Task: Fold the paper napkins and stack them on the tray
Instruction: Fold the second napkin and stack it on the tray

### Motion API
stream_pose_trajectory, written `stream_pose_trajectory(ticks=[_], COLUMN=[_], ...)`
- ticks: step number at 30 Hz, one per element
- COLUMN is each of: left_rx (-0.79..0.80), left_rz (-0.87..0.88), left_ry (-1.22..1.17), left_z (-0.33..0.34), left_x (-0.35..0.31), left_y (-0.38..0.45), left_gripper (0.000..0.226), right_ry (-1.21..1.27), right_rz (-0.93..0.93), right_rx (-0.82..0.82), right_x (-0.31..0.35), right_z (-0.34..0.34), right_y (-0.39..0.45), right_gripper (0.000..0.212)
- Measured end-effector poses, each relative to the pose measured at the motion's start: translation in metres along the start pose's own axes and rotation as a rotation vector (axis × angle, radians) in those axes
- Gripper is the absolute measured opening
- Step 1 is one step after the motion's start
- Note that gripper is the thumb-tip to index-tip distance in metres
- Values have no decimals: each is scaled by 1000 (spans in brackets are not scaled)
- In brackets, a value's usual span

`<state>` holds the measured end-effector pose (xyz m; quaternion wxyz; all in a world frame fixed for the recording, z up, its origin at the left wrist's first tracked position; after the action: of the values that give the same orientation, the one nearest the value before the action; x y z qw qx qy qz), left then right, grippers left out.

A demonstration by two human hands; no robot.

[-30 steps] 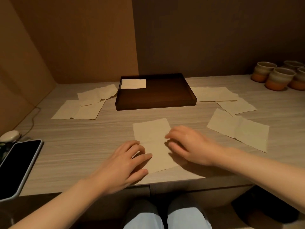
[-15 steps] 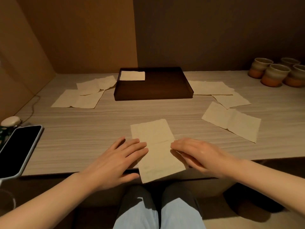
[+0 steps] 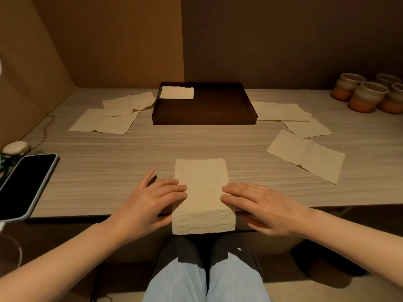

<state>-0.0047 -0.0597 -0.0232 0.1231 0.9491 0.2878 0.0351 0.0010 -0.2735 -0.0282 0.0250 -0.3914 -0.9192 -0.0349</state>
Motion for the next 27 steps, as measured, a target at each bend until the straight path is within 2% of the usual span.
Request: stream_pose_trajectory(ticks=[4,7,10,15,18,20,24,27], left_rx=[-103,-170,-221,-347,-375,-332,-273,-271], left_rz=[-35,-64,-135,-396,-606,-708,-815,-826], left_ry=[-38,-66,-104,-283,-391,-444,-408,-411], left_z=[-4,-7,-9,-17,-14,-10,-8,-7], left_x=[2,1,5,19,38,50,59,58], left_y=[-4,-5,-6,-4,-3,-3,0,-1], left_gripper=[46,42,38,31,16,17,30,20], right_ry=[-11,21,117,482,628,658,634,599], right_rz=[7,19,65,344,534,680,865,908], right_rx=[-170,-237,-267,-220,-275,-298,-253,-232], right_x=[4,5,0,-20,-32,-39,-48,-50], right_z=[-9,-7,-7,-13,-15,-14,-9,-8], right_y=[6,12,16,22,30,34,42,45], right_gripper=[61,65,48,47,24,10,20,23])
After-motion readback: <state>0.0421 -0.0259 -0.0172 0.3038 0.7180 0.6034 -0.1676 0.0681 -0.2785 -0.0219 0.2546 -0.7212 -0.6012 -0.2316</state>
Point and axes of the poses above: each hand's wrist, its own y-axis towards the middle knuckle, its own z-axis out of the palm, x = y × z, the point moved 8 cm from there along y, towards the middle knuckle, and after that the axes turned 15 degrees about z, right-handed, at the moved point
